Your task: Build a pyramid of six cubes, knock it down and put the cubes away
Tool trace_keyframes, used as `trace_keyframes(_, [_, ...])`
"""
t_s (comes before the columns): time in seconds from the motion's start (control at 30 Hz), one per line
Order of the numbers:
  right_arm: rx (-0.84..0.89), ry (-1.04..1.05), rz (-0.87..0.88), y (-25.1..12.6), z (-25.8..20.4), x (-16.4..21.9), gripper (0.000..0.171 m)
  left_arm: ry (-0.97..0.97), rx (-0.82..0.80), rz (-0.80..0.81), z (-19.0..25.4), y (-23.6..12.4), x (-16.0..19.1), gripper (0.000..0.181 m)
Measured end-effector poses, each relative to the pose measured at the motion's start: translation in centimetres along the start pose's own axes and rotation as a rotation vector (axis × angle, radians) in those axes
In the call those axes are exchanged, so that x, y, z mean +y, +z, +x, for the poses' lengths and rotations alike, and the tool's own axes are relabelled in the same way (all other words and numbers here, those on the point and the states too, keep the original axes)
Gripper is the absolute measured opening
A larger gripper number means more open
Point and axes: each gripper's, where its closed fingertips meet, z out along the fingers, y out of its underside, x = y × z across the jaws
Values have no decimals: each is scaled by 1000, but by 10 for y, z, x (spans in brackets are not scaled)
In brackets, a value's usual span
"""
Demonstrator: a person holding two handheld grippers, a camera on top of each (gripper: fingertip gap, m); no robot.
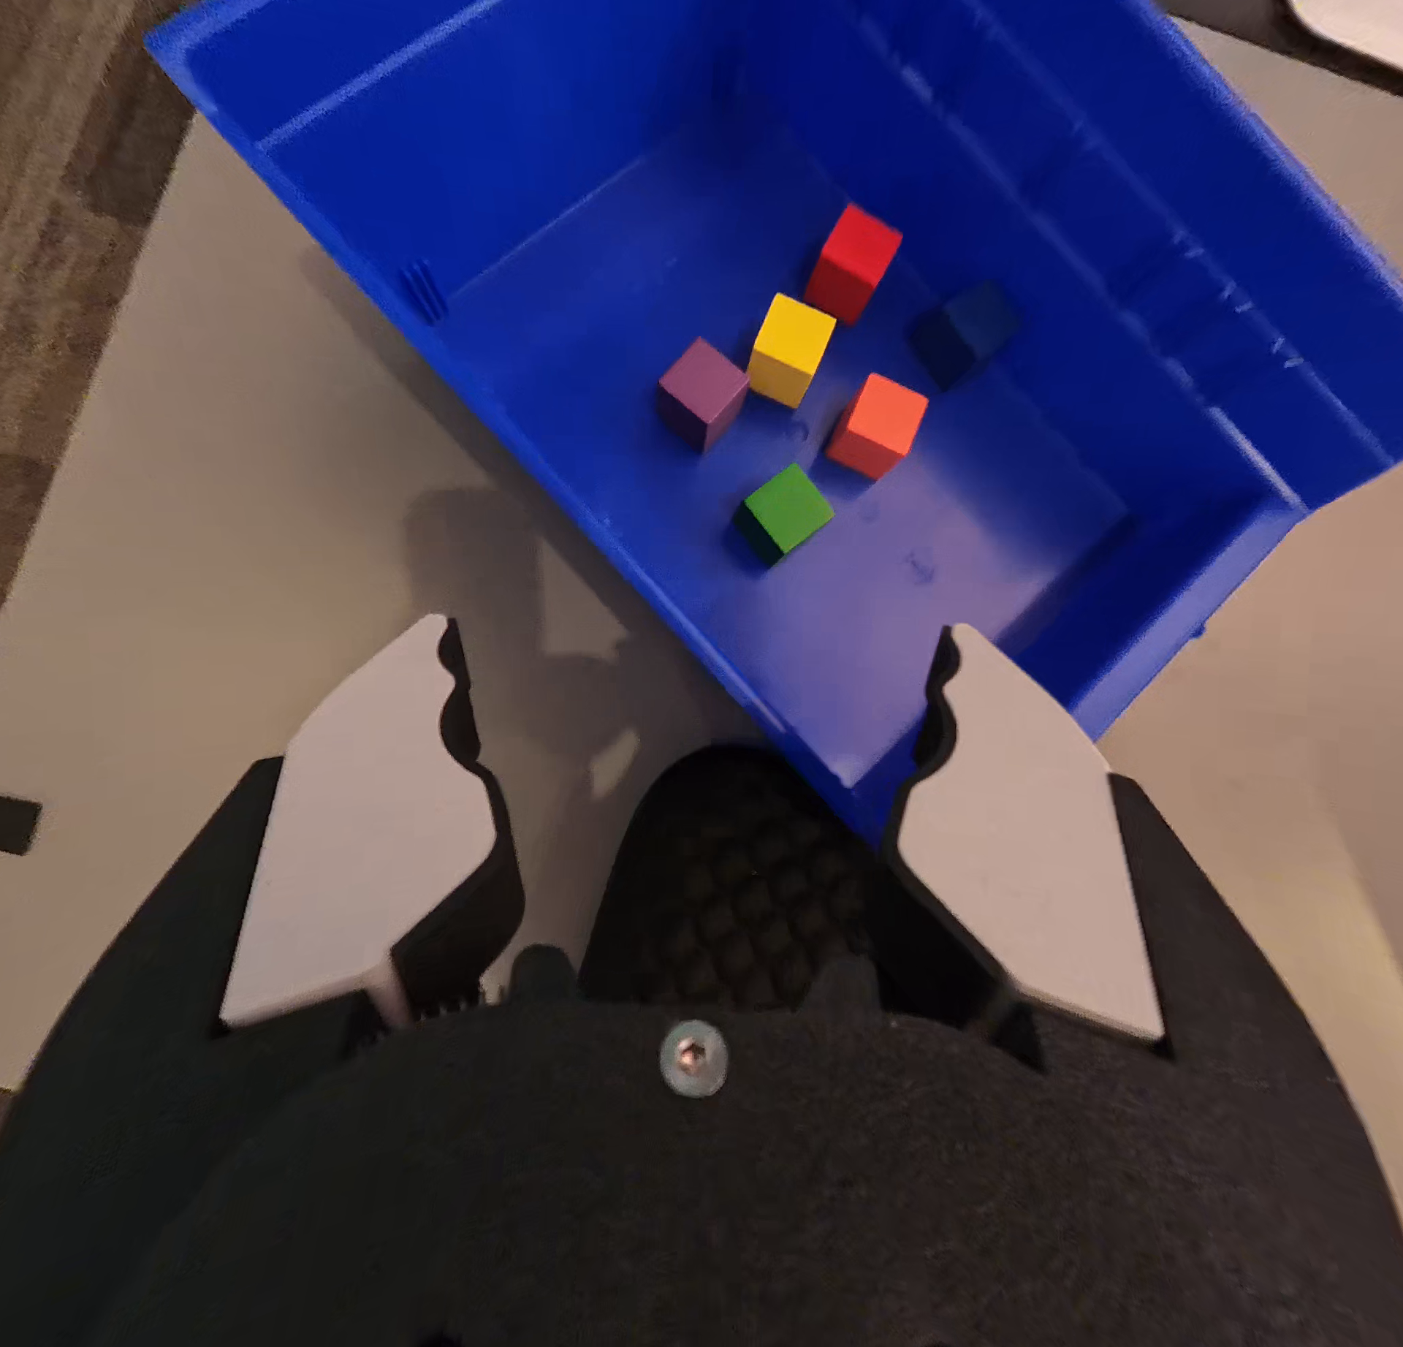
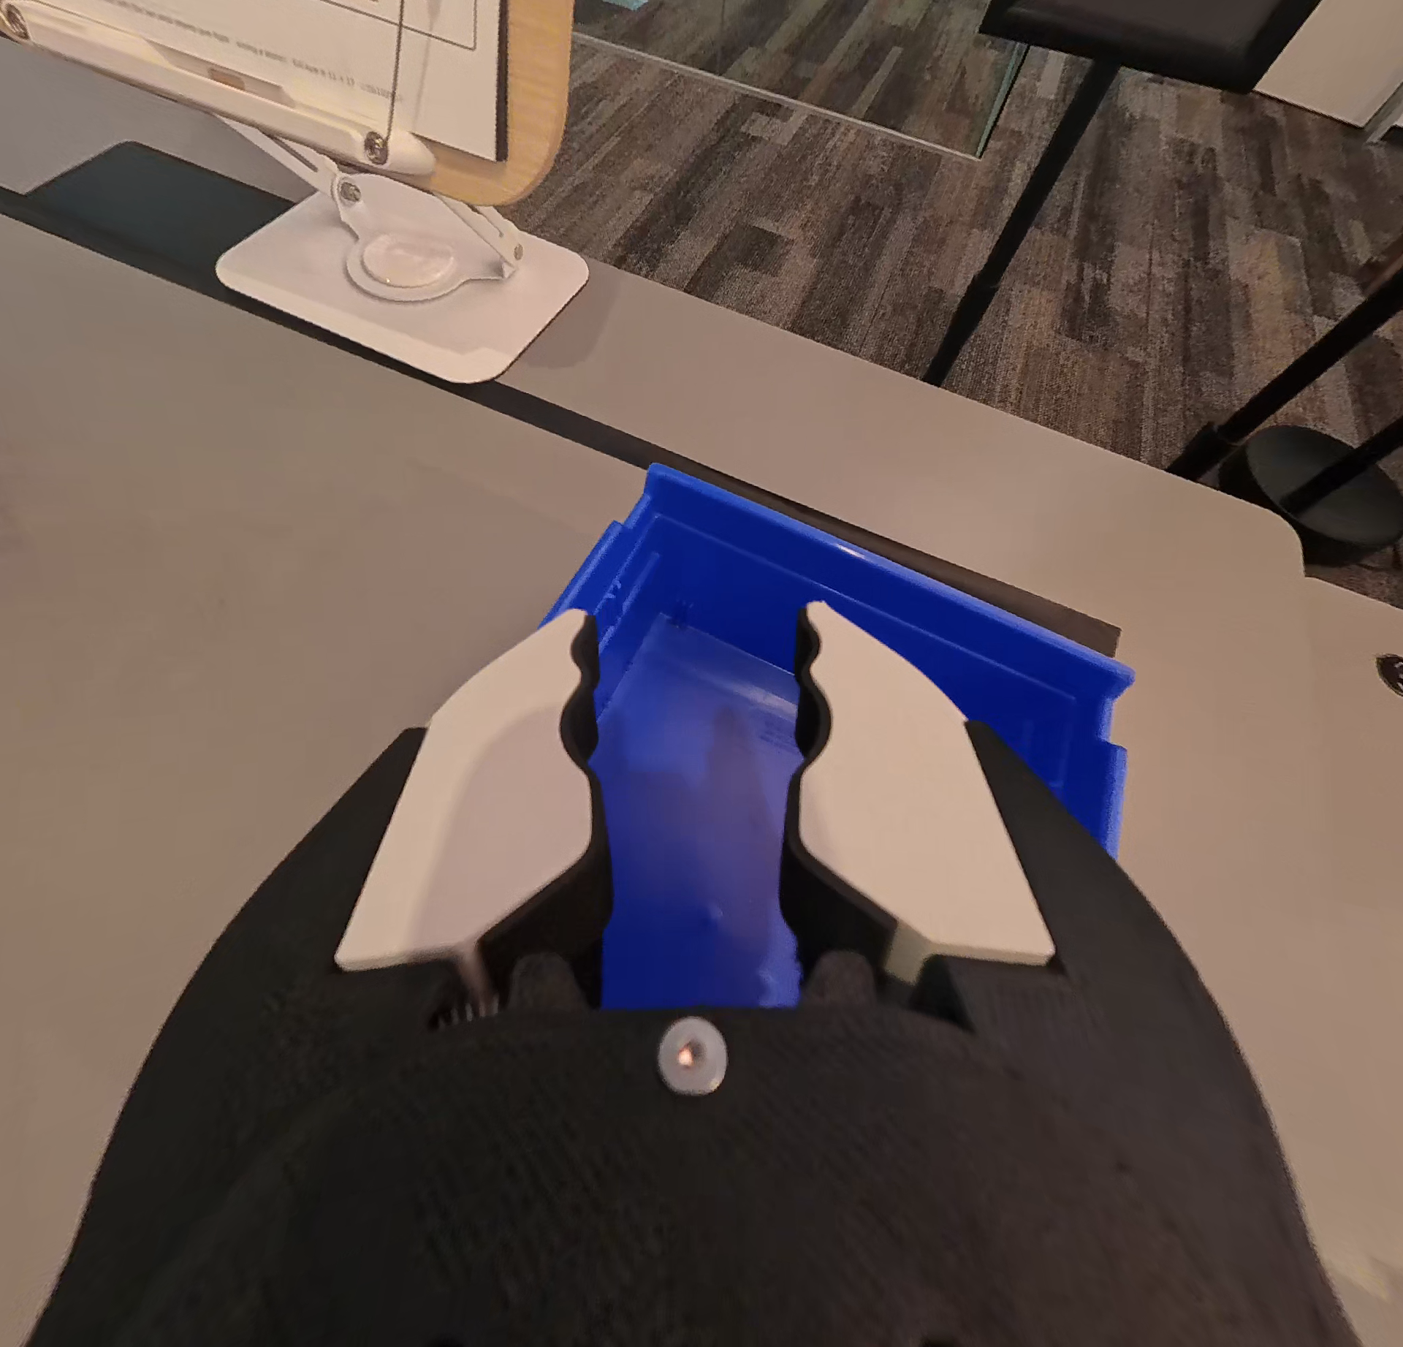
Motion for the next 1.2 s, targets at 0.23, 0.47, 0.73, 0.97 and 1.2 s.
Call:
trace_keyframes(0.23, [-29, 11, 7, -4, -2, 0, 51, 59, -39, -179, 4, 30, 6, 77])
trace_keyframes(0.47, [-33, 15, -13, -4, 2, 5, 51, 97, -102, -305, -18, 55, -14, 49])
trace_keyframes(0.73, [-31, -8, -71, 4, 5, 18, 51, 368, -101, -356, -45, 79, -48, 31])
trace_keyframes(0.97, [-21, -9, -93, 8, 6, 22, 51, 718, 41, -246, -44, 97, -71, 34])
trace_keyframes(1.2, [3, -65, -148, 19, 1, 28, 51, 721, 1, 137, -32, 87, -120, 62])
